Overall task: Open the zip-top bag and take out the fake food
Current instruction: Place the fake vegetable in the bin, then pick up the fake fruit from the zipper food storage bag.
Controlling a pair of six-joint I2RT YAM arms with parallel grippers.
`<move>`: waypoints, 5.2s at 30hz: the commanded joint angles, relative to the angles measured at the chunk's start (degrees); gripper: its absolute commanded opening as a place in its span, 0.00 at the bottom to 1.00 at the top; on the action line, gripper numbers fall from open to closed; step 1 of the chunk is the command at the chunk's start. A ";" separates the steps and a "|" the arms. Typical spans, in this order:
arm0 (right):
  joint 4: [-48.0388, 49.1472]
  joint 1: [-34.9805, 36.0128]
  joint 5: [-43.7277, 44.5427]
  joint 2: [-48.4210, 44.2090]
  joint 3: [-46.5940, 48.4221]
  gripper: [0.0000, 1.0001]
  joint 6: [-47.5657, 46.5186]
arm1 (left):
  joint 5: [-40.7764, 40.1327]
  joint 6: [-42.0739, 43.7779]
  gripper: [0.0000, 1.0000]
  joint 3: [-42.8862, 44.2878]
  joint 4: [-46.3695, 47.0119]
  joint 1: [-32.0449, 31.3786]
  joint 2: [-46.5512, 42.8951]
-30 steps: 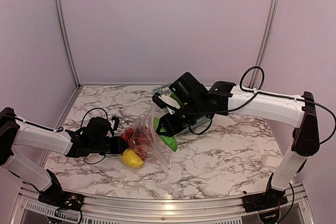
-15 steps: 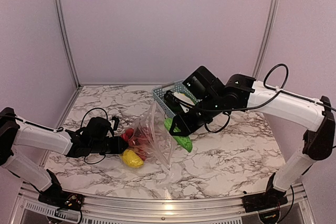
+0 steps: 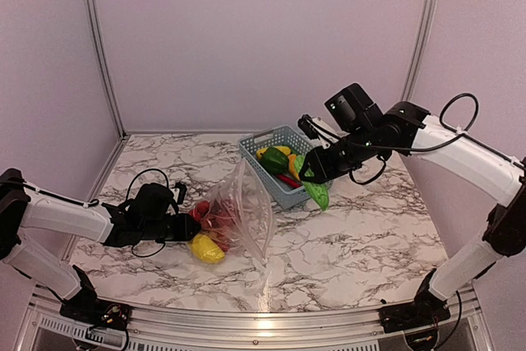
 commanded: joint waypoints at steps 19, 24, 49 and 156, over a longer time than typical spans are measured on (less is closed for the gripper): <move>31.21 -16.30 6.29 29.23 12.41 0.26 -0.11 | -1.12 0.69 0.21 0.15 -3.24 0.51 -1.85; 28.92 -17.07 9.75 33.71 17.47 0.27 -3.10 | -1.37 1.02 0.21 0.66 -3.92 0.50 -2.23; 18.13 -17.25 19.99 44.20 35.52 0.71 -19.82 | -1.19 2.08 0.20 1.94 -5.04 0.51 -2.17; 53.83 9.07 -3.72 28.10 -5.79 0.19 10.90 | 9.68 13.85 0.21 30.24 -13.06 7.27 15.25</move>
